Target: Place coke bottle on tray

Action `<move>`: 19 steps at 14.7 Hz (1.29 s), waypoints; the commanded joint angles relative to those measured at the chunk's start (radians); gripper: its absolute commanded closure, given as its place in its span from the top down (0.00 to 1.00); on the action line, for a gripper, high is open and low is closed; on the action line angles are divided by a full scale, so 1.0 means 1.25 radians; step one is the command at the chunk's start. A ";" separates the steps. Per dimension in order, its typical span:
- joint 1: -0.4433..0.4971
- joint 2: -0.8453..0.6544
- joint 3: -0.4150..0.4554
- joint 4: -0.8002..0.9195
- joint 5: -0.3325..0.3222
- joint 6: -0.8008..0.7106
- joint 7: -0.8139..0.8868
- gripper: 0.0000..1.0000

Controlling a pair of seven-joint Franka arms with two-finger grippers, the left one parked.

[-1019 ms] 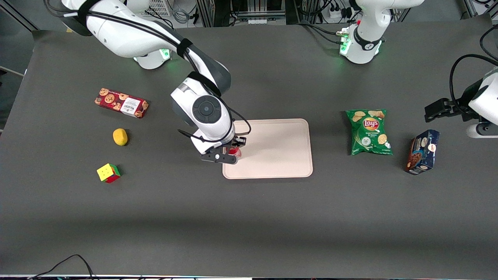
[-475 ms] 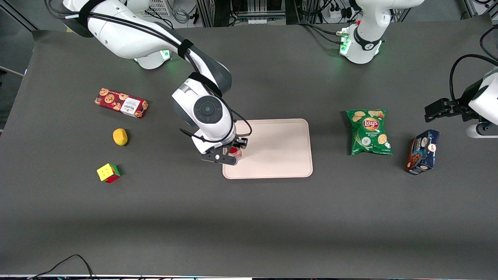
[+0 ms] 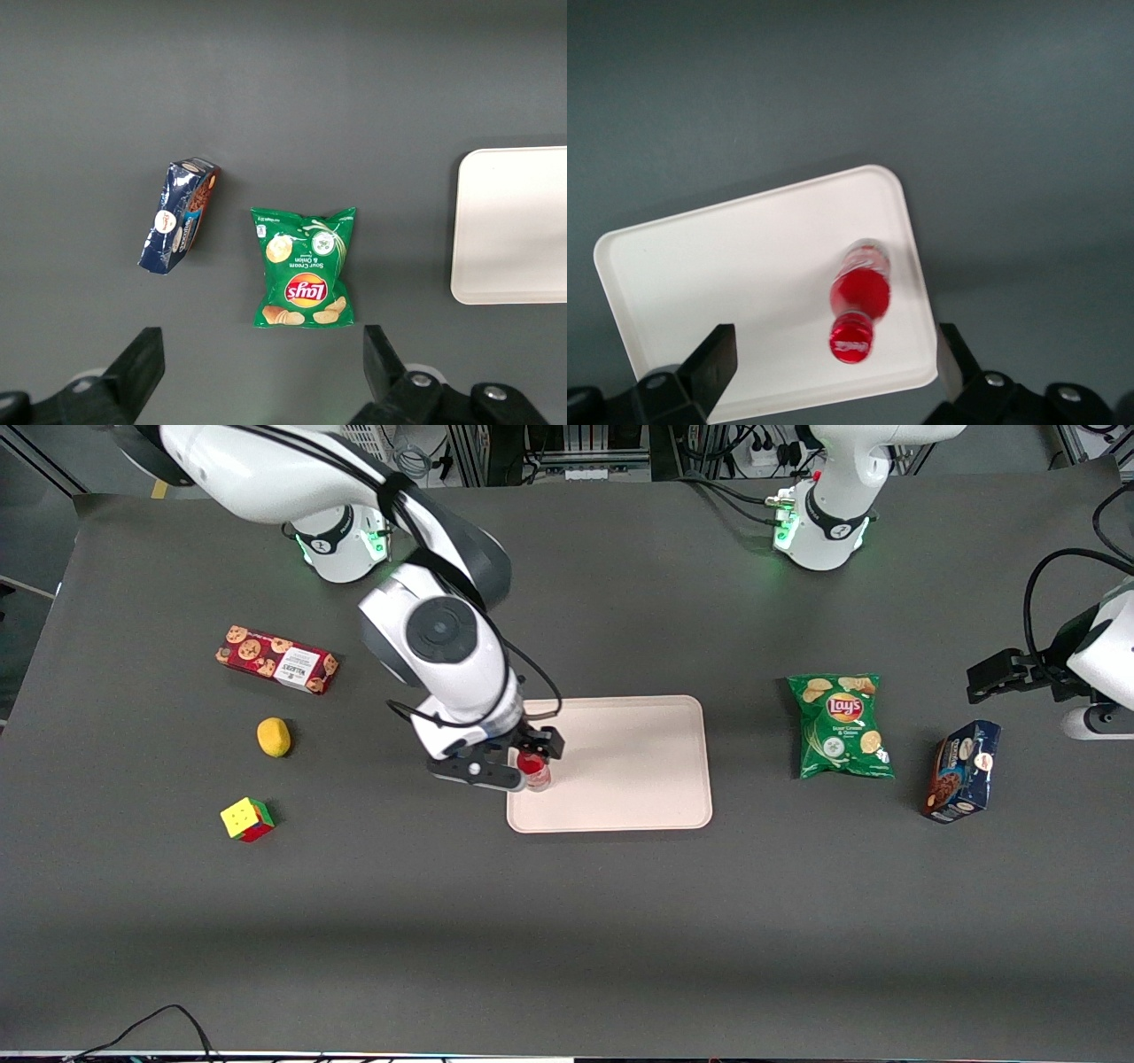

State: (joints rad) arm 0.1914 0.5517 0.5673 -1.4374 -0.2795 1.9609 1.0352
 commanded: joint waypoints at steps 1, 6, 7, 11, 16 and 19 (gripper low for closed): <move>-0.067 -0.160 -0.017 -0.108 0.032 -0.011 -0.120 1.00; -0.070 -0.307 -0.187 -0.176 0.195 -0.013 -0.363 1.00; -0.070 -0.337 -0.214 -0.201 0.215 -0.013 -0.412 1.00; -0.071 -0.467 -0.348 -0.326 0.269 -0.013 -0.636 1.00; -0.072 -0.624 -0.478 -0.470 0.270 -0.015 -0.761 1.00; -0.072 -0.667 -0.519 -0.465 0.265 -0.093 -0.781 1.00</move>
State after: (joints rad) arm 0.0934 -0.1980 -0.0422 -1.9775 0.0302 1.9008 0.1041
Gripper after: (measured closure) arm 0.000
